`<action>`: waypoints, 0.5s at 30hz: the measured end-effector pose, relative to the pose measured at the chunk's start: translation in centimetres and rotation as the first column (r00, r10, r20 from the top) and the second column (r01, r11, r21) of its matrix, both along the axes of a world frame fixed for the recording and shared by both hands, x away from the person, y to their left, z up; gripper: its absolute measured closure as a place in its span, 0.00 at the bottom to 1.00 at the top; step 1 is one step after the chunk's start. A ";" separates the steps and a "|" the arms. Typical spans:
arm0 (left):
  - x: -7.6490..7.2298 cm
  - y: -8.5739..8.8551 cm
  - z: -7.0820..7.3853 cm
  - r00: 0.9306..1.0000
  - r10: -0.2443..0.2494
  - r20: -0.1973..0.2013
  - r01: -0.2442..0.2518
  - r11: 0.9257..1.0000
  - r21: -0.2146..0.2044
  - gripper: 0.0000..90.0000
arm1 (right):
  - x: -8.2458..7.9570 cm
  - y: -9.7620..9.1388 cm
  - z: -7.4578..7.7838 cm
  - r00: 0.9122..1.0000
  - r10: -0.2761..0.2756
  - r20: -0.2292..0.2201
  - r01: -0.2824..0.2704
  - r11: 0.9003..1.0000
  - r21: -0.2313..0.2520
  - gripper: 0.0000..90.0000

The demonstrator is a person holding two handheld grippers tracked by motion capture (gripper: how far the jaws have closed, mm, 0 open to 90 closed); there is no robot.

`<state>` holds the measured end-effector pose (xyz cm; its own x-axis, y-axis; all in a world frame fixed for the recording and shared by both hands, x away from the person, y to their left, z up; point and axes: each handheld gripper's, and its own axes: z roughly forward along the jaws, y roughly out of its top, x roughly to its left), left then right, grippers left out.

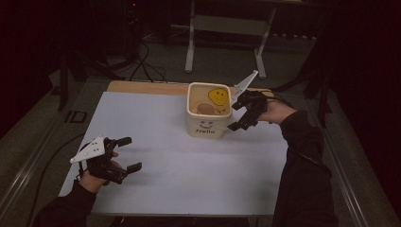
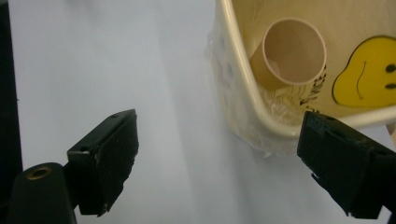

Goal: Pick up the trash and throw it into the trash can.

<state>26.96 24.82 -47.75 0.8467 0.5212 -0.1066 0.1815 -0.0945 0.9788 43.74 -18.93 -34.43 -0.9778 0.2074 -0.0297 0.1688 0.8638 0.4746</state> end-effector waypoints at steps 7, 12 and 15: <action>0.0 0.0 0.0 1.000 0.000 -0.002 0.000 1.000 0.001 0.01 | -0.7 -1.1 -1.7 1.000 -0.005 -0.003 0.005 0.999 0.041 0.14; 0.0 -0.1 0.0 1.000 -0.001 -0.001 0.001 1.000 0.002 0.01 | -1.1 -1.6 -2.4 1.000 -0.016 -0.012 0.017 0.998 0.064 0.14; 0.0 -0.1 0.0 1.000 -0.004 -0.001 0.004 1.000 0.004 0.01 | -1.2 -1.8 -2.9 1.000 -0.020 -0.008 0.020 0.997 0.070 0.14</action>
